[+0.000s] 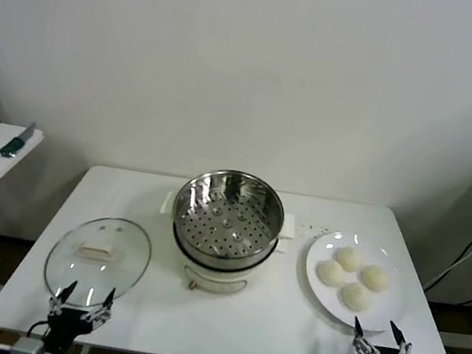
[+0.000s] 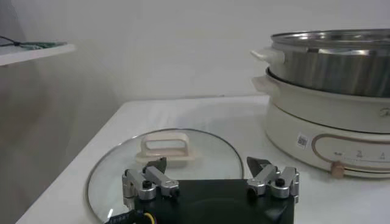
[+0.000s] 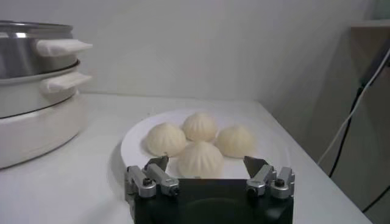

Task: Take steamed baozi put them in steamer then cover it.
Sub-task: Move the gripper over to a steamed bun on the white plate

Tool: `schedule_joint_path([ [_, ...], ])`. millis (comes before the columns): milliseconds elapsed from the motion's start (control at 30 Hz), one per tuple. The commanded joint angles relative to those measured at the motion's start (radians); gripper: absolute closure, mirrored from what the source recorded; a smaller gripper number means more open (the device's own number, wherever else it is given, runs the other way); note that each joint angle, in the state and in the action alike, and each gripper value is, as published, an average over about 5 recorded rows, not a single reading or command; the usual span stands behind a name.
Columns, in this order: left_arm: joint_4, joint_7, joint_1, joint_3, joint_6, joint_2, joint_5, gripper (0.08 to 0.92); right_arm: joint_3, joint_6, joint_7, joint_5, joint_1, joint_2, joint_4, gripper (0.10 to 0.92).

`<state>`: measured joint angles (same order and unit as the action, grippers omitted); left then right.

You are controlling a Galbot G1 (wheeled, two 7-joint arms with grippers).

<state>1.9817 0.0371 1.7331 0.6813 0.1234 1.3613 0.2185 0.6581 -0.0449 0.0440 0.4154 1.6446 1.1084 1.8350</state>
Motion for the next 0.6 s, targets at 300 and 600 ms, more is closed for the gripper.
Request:
schedule_joint_path([
  [300, 0.006, 0.001, -0.008, -0.002, 0.001, 0.007, 0.0, 0.177, -0.005, -0.314, 0.005, -0.041, -0.336, -0.232, 0.001, 0.203],
  [600, 0.023, 0.002, -0.018, -0.012, 0.014, 0.008, -0.02, 0.177, -0.219, -0.341, -0.263, -0.043, -0.66, -0.556, -0.198, 0.203],
])
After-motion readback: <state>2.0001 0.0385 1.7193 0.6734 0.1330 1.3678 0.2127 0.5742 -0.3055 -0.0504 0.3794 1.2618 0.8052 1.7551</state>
